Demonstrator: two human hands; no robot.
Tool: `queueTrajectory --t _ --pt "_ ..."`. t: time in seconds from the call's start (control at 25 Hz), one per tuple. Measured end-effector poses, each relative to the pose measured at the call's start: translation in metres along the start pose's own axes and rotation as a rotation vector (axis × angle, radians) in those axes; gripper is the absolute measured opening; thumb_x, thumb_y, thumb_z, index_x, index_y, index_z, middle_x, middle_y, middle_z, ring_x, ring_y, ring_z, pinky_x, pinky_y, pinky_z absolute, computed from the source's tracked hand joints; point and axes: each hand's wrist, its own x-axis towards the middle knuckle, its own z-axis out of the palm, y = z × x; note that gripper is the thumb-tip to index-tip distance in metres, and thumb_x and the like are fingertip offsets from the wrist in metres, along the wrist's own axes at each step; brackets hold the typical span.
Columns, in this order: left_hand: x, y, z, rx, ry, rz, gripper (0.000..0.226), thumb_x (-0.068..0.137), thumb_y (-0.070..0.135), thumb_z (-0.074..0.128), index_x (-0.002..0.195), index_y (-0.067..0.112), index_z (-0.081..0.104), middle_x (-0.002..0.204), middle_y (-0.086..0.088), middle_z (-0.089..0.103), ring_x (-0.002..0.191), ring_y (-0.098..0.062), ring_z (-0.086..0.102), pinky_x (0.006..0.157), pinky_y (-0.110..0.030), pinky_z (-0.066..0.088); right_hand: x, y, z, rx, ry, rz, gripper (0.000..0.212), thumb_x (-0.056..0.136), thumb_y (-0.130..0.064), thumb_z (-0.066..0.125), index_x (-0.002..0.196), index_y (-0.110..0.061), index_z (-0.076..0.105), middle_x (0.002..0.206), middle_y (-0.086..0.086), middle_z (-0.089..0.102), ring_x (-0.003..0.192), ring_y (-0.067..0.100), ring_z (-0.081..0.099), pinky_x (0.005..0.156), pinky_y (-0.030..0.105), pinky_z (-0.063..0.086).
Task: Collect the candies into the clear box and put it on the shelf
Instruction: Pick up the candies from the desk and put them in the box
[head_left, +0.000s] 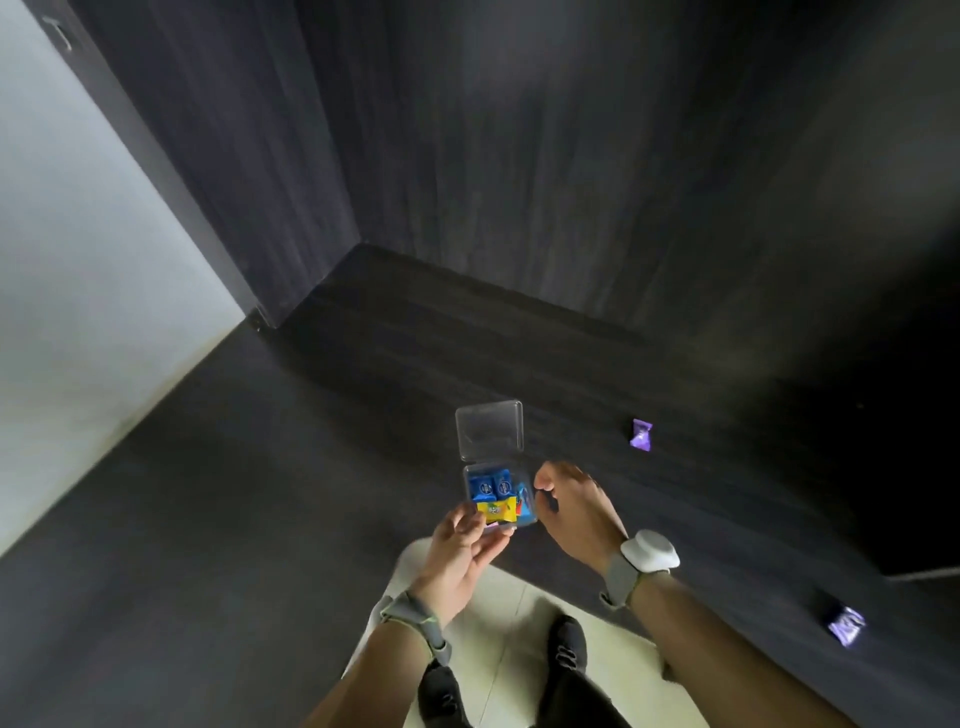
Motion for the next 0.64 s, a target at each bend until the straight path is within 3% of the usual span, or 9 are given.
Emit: queueTrajectory --t 0.08,0.32,0.48,0.64 --pt "0.0 -0.008 0.019 0.034 -0.013 0.01 0.039 0.103 0.001 0.045 0.141 0.003 0.04 0.129 -0.033 0.062 0.096 -0.038 0.071 0.084 -0.041 0.061 0.0 0.015 -0.013 0.004 -0.009 0.007 0.01 0.089 -0.017 0.055 0.098 -0.02 0.059 0.101 -0.002 0.066 0.091 0.021 0.064 0.077 0.042 0.055" --pt "0.009 -0.044 0.071 0.071 -0.007 -0.001 0.035 0.103 0.002 0.046 0.138 0.002 0.047 0.125 -0.026 0.067 0.107 -0.04 0.069 0.1 -0.048 0.049 0.011 0.084 -0.057 -0.032 -0.033 0.037 0.016 0.09 -0.017 0.055 0.105 -0.019 0.06 0.104 0.001 0.065 0.096 0.025 0.064 0.081 0.041 0.054" --pt "0.012 -0.079 0.097 0.073 0.012 -0.004 0.032 0.103 0.006 0.049 0.134 0.004 0.054 0.115 -0.02 0.074 0.107 -0.036 0.072 0.1 -0.047 0.051 0.026 0.133 -0.074 -0.127 -0.147 0.074 0.035 0.092 -0.022 0.057 0.126 -0.013 0.058 0.124 0.012 0.065 0.117 0.032 0.06 0.096 0.041 0.05" --pt "0.017 -0.106 0.111 0.105 0.026 0.036 0.031 0.103 0.01 0.05 0.133 0.005 0.058 0.121 -0.02 0.072 0.112 -0.038 0.069 0.101 -0.045 0.052 0.055 0.165 -0.074 -0.263 -0.291 0.085 0.051 0.093 -0.024 0.057 0.141 -0.01 0.047 0.146 0.018 0.049 0.131 0.041 0.048 0.108 0.046 0.043"
